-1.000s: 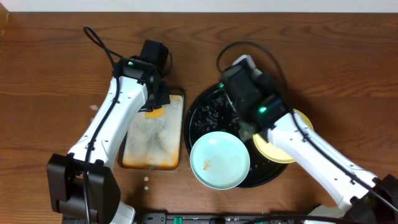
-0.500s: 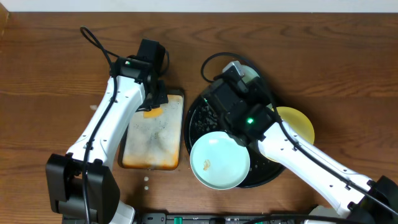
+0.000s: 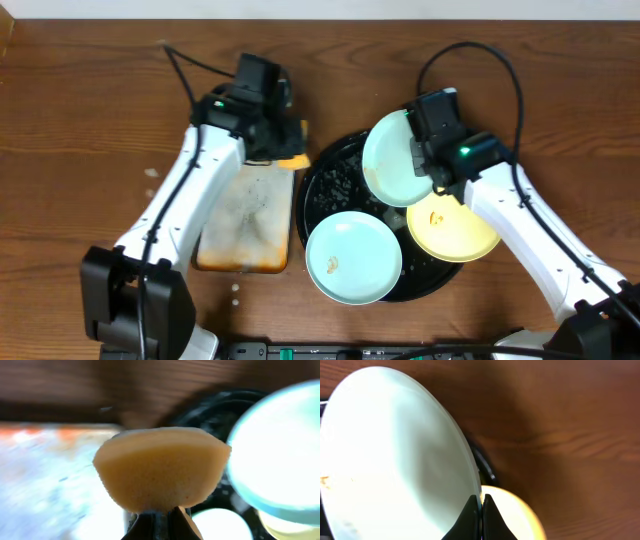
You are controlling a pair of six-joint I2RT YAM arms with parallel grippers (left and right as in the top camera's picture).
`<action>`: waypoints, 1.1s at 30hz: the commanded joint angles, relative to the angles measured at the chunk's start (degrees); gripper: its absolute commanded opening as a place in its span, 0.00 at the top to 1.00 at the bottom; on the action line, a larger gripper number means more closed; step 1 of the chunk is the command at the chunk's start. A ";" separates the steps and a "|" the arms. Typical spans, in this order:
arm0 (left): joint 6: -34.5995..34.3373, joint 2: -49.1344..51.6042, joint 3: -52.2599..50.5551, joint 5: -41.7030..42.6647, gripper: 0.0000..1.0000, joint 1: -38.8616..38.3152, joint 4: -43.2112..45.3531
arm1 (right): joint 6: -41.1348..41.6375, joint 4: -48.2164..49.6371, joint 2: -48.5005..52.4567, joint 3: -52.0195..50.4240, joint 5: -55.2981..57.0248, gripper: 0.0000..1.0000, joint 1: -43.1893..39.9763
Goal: Clean dirty plates on tray and stack at the side
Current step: 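Scrub the green plate held by the right gripper with the sponge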
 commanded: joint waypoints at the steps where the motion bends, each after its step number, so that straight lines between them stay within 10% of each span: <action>1: 1.51 0.07 -0.24 2.84 0.92 -4.57 1.92 | 5.22 -0.33 0.94 -0.02 -5.97 0.99 -0.76; 33: -9.64 23.37 -0.24 6.95 0.92 -18.56 19.87 | 5.42 -2.51 7.43 0.00 -3.54 0.99 -0.66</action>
